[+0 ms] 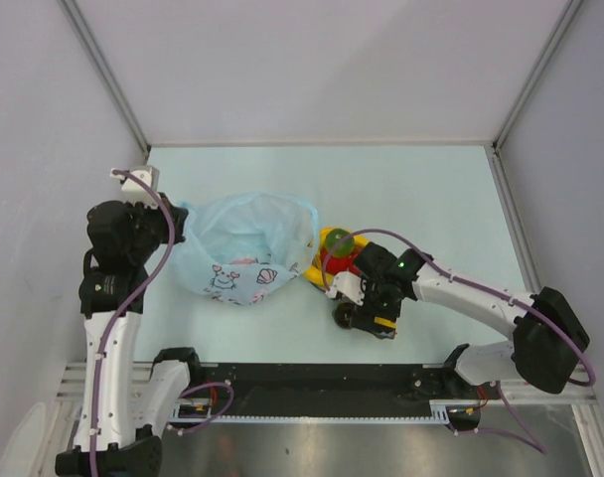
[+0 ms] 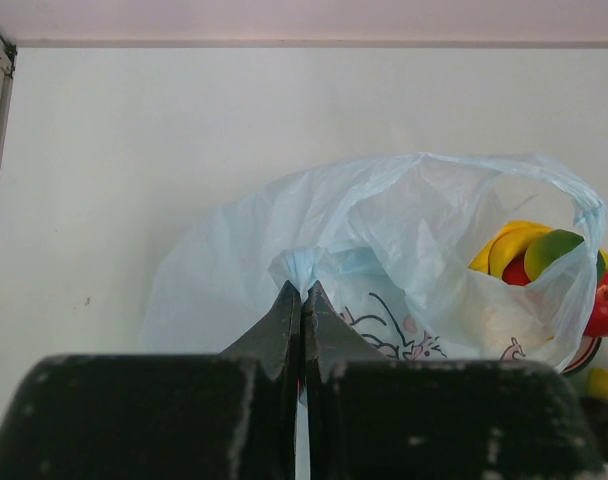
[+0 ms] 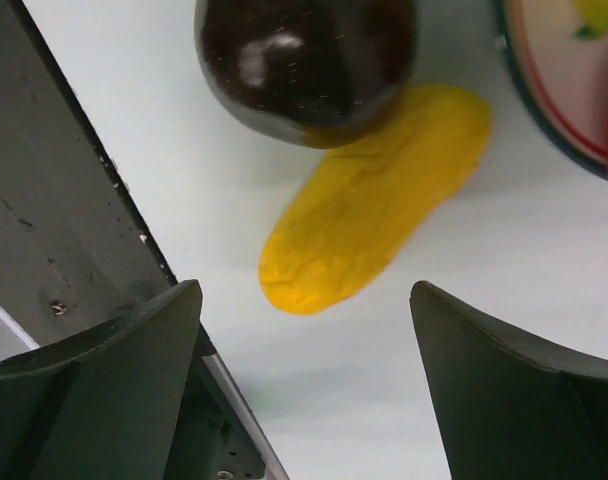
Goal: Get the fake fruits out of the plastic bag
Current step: Pick up the fake fruit from the center of the board, then place the fake fruit on the plate.
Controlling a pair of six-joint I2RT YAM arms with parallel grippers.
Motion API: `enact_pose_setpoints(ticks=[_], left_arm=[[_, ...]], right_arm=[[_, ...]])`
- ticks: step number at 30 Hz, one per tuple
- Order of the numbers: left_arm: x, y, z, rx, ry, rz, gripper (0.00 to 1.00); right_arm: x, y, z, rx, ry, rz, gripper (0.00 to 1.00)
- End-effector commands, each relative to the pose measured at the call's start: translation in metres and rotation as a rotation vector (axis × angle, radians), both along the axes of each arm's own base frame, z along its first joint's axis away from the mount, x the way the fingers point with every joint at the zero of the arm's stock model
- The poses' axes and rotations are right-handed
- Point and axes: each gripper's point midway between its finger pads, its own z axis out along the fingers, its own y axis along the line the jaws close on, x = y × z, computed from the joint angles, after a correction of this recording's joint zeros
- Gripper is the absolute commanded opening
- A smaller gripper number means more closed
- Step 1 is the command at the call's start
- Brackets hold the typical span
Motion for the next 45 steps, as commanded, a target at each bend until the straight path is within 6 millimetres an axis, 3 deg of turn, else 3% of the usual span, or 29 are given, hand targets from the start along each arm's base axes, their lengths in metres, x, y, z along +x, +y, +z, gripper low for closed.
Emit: enact_pose_setpoints(ticks=[1, 3, 6, 7, 10, 12, 16, 20, 29, 35, 45], left_arm=[[0.002, 0.003, 0.013, -0.025, -0.04, 0.013, 0.0], [0.003, 0.005, 0.012, -0.027, -0.038, 0.018, 0.0], [0.003, 0.007, 0.012, -0.032, -0.041, 0.026, 0.0], [0.003, 0.008, 0.011, -0.034, -0.037, 0.031, 0.01], [0.004, 0.008, 0.01, -0.04, -0.035, 0.031, 0.0], [0.004, 0.008, 0.009, -0.041, -0.034, 0.028, 0.0], [0.006, 0.005, 0.008, -0.051, -0.028, 0.013, 0.0], [0.007, 0.004, 0.006, -0.057, -0.028, 0.008, 0.0], [0.003, 0.003, 0.005, -0.055, -0.017, 0.006, 0.0], [0.001, 0.002, 0.002, -0.06, -0.012, 0.001, 0.0], [0.001, 0.002, 0.001, -0.063, -0.011, 0.005, 0.0]], right_arm=[[0.009, 0.002, -0.019, -0.05, -0.087, 0.015, 0.9], [0.013, 0.001, -0.025, -0.059, -0.103, -0.004, 0.89], [0.022, 0.003, -0.028, -0.059, -0.136, -0.03, 0.63], [0.026, 0.002, -0.026, -0.058, -0.156, -0.031, 0.47], [0.034, -0.001, -0.014, -0.072, -0.211, -0.023, 0.24], [0.032, -0.007, 0.003, -0.071, -0.239, 0.006, 0.2], [0.035, -0.007, 0.032, -0.014, -0.344, 0.071, 0.18], [0.054, 0.014, 0.052, 0.072, -0.481, 0.125, 0.18], [0.091, 0.065, 0.046, 0.109, -0.627, 0.18, 0.18], [0.098, 0.077, 0.047, 0.118, -0.671, 0.183, 0.19], [0.09, 0.079, 0.033, 0.082, -0.639, 0.204, 0.38]])
